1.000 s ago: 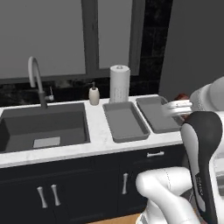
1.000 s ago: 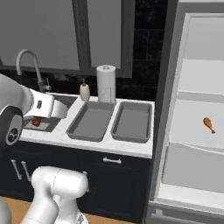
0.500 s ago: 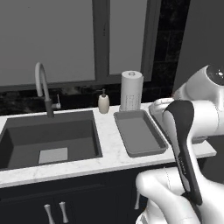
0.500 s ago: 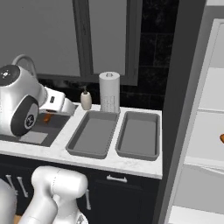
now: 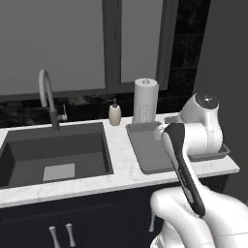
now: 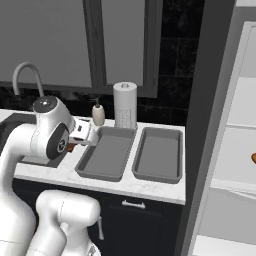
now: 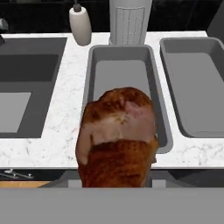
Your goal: Place one avocado and one chicken drumstick in each tupperware on the nearby counter, to pack two identical lunches.
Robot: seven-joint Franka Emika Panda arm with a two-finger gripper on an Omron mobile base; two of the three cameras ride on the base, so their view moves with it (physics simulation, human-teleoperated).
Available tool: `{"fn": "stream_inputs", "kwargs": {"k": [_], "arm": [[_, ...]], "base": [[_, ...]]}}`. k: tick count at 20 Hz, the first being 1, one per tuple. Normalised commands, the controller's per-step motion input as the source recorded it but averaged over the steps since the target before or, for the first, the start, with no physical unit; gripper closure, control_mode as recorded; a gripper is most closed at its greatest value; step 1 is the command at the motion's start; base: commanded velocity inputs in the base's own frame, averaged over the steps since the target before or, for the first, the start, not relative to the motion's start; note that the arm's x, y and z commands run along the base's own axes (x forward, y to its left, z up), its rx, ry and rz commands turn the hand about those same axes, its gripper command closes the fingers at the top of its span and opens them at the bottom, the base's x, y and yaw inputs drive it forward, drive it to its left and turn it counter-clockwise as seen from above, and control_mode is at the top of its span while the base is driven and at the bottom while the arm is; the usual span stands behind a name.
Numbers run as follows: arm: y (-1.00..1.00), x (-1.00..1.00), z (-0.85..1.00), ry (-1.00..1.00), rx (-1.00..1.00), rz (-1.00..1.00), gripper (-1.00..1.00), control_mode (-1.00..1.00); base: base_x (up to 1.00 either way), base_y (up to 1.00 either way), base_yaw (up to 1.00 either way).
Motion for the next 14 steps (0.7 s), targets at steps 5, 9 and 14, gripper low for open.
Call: {"fn": "stream_inputs", "kwargs": {"k": [5,9,14], "arm": [[0.0,0.59,-0.37,0.15,0.0,0.01,1.0,-1.0],[-0.04,0.06,-0.11,0.05,-0.01,0.17,1.0,-1.0],[0.0,0.1,-0.22,0.13,-0.14,0.28,1.0,-1.0]], "base": [[0.0,0.0,0.0],[0.0,0.0,0.0],[0.0,0.0,0.0]]}}
